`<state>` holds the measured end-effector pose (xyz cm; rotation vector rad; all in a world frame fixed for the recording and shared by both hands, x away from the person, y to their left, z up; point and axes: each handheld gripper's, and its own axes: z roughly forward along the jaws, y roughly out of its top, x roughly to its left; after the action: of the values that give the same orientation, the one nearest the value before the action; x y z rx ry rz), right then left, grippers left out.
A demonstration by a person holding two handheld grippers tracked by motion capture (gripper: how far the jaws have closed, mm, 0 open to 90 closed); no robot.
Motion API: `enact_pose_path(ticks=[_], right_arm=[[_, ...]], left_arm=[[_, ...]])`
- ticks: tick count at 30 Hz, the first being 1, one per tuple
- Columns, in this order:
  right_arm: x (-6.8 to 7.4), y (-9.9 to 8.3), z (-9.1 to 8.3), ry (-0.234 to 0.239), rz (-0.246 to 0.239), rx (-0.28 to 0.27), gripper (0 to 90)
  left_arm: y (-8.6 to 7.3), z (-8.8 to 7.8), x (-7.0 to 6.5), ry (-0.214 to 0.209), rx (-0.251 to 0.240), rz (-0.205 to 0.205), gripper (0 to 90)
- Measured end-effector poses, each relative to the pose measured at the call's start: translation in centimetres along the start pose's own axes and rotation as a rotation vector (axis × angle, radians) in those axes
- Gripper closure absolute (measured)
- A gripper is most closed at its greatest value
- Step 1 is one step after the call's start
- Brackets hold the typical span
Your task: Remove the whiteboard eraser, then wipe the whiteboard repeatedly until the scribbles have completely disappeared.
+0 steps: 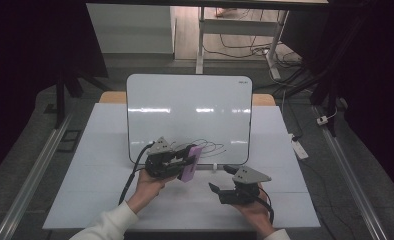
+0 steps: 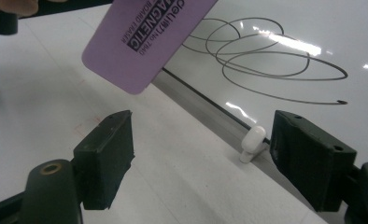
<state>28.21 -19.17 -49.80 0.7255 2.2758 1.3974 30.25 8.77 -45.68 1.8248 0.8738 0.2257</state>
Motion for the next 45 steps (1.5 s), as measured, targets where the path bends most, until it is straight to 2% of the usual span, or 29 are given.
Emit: enact_pose_path(ticks=[13, 19, 21, 26, 27, 30, 31, 35, 36, 42, 43, 45], right_arm=[[1.4, 1.0, 1.2, 0.035, 0.018, -0.019, 19.3], [1.4, 1.5, 1.9, 0.074, 0.104, -0.051, 18.9], [1.5, 1.7, 2.2, 0.072, 0.107, -0.054, 18.7], [1.9, 2.1, 2.6, 0.081, 0.146, -0.064, 17.9], [2.0, 2.2, 2.9, 0.081, 0.168, -0.066, 17.8], [2.1, 2.2, 3.2, 0.083, 0.18, -0.069, 17.9], [2.2, 2.3, 3.5, 0.069, 0.192, -0.065, 18.4], [2.0, 2.3, 3.7, 0.069, 0.233, -0.072, 23.0], [1.9, 2.3, 3.6, 0.074, 0.246, -0.085, 27.4], [1.8, 2.5, 3.1, 0.041, 0.233, -0.099, 35.6], [1.8, 2.5, 2.9, 0.015, 0.214, -0.096, 38.3], [1.8, 2.5, 2.8, 0.008, 0.203, -0.096, 38.7]], left_arm=[[0.0, 0.6, -0.5, -0.006, 0.003, 0.006, 61.1], [0.0, 0.9, -0.6, -0.01, 0.003, 0.005, 61.2], [0.0, 1.0, -0.7, -0.009, 0.004, 0.006, 61.1], [-0.1, 1.2, -1.0, -0.012, 0.001, 0.011, 61.1], [-0.1, 1.2, -1.1, -0.012, 0.001, 0.011, 61.1], [-0.1, 1.4, -1.3, -0.016, -0.002, 0.011, 61.1], [-0.1, 1.4, -1.3, -0.018, -0.001, 0.013, 61.1], [-0.2, 1.4, -1.7, -0.032, -0.009, 0.016, 61.1], [-0.2, 1.4, -1.8, -0.034, -0.008, 0.021, 61.2], [-0.2, 1.1, -1.7, -0.04, -0.018, 0.013, 61.5], [-0.2, 1.0, -1.8, -0.041, -0.02, 0.013, 61.9], [-0.2, 1.1, -1.8, -0.042, -0.018, 0.013, 62.0]])
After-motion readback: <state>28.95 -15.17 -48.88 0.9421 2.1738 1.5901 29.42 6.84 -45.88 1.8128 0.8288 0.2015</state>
